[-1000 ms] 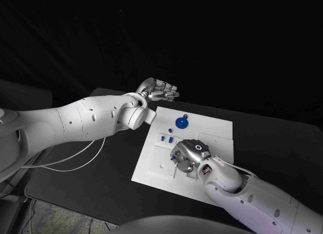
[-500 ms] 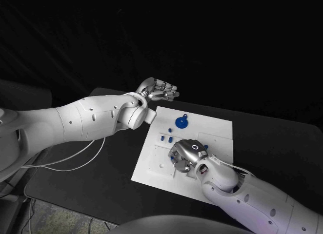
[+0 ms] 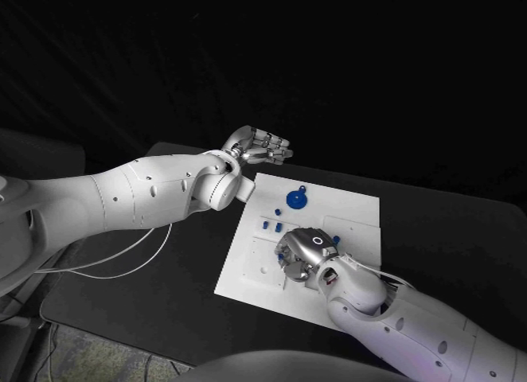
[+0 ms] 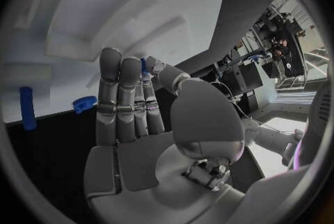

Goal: Assemble the parts on the task board

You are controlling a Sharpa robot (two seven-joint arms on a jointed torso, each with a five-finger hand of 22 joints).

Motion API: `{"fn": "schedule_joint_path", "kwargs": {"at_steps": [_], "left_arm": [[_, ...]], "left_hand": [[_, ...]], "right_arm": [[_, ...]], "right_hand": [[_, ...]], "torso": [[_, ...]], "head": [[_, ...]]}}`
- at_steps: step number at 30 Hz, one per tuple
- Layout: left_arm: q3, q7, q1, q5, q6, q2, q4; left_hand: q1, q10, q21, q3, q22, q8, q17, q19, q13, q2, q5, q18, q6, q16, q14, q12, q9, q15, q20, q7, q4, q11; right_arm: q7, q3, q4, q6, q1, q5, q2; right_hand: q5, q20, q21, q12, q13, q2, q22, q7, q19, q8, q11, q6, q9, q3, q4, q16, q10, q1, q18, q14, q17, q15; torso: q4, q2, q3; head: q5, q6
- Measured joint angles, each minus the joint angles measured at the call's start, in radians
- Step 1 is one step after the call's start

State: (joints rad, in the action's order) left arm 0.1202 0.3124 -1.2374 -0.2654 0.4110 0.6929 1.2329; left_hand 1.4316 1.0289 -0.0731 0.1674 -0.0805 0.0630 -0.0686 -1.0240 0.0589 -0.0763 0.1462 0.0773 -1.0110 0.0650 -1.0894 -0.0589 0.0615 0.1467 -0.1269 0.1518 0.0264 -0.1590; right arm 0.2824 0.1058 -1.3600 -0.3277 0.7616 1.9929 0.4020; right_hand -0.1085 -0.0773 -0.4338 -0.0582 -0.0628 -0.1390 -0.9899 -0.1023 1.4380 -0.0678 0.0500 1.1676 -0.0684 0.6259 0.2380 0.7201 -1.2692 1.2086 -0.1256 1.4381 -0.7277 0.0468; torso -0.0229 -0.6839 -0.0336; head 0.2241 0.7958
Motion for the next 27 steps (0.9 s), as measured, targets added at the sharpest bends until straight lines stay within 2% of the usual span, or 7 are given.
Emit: {"fn": "schedule_joint_path", "kwargs": {"at_steps": [2, 6, 9, 15, 20, 24, 27], "left_arm": [[0.0, 0.0, 0.0, 0.0, 0.0, 0.0, 0.0], [0.0, -0.001, 0.0, 0.0, -0.001, 0.001, 0.0], [0.0, -0.002, 0.0, -0.001, -0.001, 0.002, 0.0], [0.0, -0.003, 0.0, -0.001, -0.002, 0.002, -0.003], [0.0, -0.003, 0.0, -0.001, -0.004, 0.002, -0.007], [0.0, -0.004, 0.0, -0.001, -0.005, 0.003, -0.009], [0.0, -0.004, 0.0, -0.001, -0.006, 0.006, -0.009]], "left_hand": [[0.0, 0.0, 0.0, 0.0, 0.0, 0.0, 0.0, 0.0, 0.0, 0.0, 0.0, 0.0, 0.0, 0.0, 0.002, 0.0, 0.0, 0.002, 0.0, 0.0, 0.0, 0.0], [0.0, 0.0, 0.0, 0.0, 0.0, 0.0, 0.0, 0.0, 0.0, 0.0, 0.0, 0.0, 0.0, 0.0, 0.003, 0.0, 0.0, 0.003, 0.0, 0.0, 0.0, 0.0], [0.0, -0.004, 0.0, 0.0, 0.001, 0.0, 0.0, 0.0, 0.0, 0.0, 0.0, 0.0, 0.0, 0.0, 0.007, 0.0, 0.0, 0.0, 0.0, 0.0, 0.0, -0.004], [0.0, -0.004, 0.0, 0.0, 0.001, 0.0, 0.0, 0.0, 0.0, 0.0, 0.0, 0.0, 0.0, 0.0, 0.007, 0.0, 0.0, 0.0, 0.0, 0.0, 0.0, -0.004], [0.0, -0.004, 0.0, 0.0, 0.001, 0.0, 0.0, 0.004, 0.0, 0.0, 0.0, 0.0, 0.0, 0.0, 0.007, 0.0, 0.0, 0.0, -0.004, 0.0, 0.0, -0.004], [0.0, -0.004, 0.0, 0.0, 0.001, 0.0, 0.0, 0.004, 0.0, 0.0, 0.0, 0.0, 0.0, 0.0, 0.007, 0.0, 0.0, 0.0, -0.004, 0.0, 0.0, -0.004], [0.0, -0.004, 0.0, 0.0, 0.001, 0.0, 0.0, 0.004, 0.0, 0.0, 0.0, 0.0, 0.0, 0.0, 0.007, 0.0, 0.0, 0.0, -0.004, 0.0, 0.0, -0.004]], "right_arm": [[0.0, 0.0, -0.001, -0.006, -0.001, -0.006, 0.001], [-0.001, -0.002, -0.003, -0.02, -0.002, -0.017, 0.005], [-0.001, -0.002, -0.012, -0.035, -0.003, -0.026, 0.013], [0.008, 0.0, -0.058, -0.06, -0.003, -0.038, 0.043], [0.018, 0.029, -0.103, -0.07, -0.004, -0.048, 0.082], [0.022, 0.076, -0.143, -0.071, -0.003, -0.063, 0.126], [0.02, 0.127, -0.173, -0.061, -0.002, -0.081, 0.172]], "right_hand": [[0.0, 0.01, 0.013, -0.007, 0.0, -0.035, 0.006, -0.009, -0.003, 0.002, 0.018, -0.026, 0.002, -0.013, -0.004, -0.006, 0.063, -0.01, -0.007, -0.008, 0.005, -0.008], [-0.004, 0.025, 0.039, -0.005, 0.005, -0.066, 0.022, -0.012, -0.001, 0.002, 0.04, -0.055, 0.001, -0.076, -0.012, -0.011, 0.141, 0.009, -0.015, -0.02, 0.021, -0.02], [-0.004, 0.037, 0.066, -0.003, 0.003, -0.073, 0.041, -0.005, 0.005, 0.002, 0.045, -0.072, 0.001, -0.143, -0.022, -0.011, 0.174, 0.038, -0.015, -0.026, 0.042, -0.026], [-0.027, 0.044, 0.085, -0.003, 0.002, -0.089, 0.045, -0.008, 0.013, 0.002, 0.05, -0.092, 0.001, -0.196, -0.041, -0.011, 0.186, 0.054, -0.03, -0.027, 0.065, -0.027], [-0.027, 0.047, 0.091, -0.003, 0.002, -0.093, 0.047, -0.008, 0.016, 0.002, 0.05, -0.092, 0.001, -0.205, -0.05, -0.005, 0.186, 0.058, -0.031, -0.027, 0.072, -0.027], [-0.012, 0.038, 0.091, -0.003, 0.002, -0.088, 0.044, -0.013, 0.026, 0.002, 0.038, -0.082, 0.001, -0.164, -0.054, 0.007, 0.142, 0.061, -0.031, -0.016, 0.072, -0.026], [-0.011, 0.04, 0.09, -0.003, 0.002, -0.084, 0.031, -0.017, 0.027, 0.002, 0.032, -0.075, 0.002, -0.099, -0.053, 0.014, 0.111, 0.042, -0.031, -0.008, 0.069, -0.023]], "torso": [[0.0002, 0.0, 0.0005], [0.0008, 0.0, 0.0017], [0.0008, 0.0, 0.0025], [0.0013, 0.0, 0.0037], [0.0022, 0.0, 0.0043], [0.0031, 0.0, 0.0044], [0.0038, 0.0, 0.004]], "head": [[0.0, 0.0], [0.0, 0.0], [-0.002, 0.0], [-0.003, -0.004], [-0.007, -0.008], [-0.013, -0.011], [-0.02, -0.015]]}}
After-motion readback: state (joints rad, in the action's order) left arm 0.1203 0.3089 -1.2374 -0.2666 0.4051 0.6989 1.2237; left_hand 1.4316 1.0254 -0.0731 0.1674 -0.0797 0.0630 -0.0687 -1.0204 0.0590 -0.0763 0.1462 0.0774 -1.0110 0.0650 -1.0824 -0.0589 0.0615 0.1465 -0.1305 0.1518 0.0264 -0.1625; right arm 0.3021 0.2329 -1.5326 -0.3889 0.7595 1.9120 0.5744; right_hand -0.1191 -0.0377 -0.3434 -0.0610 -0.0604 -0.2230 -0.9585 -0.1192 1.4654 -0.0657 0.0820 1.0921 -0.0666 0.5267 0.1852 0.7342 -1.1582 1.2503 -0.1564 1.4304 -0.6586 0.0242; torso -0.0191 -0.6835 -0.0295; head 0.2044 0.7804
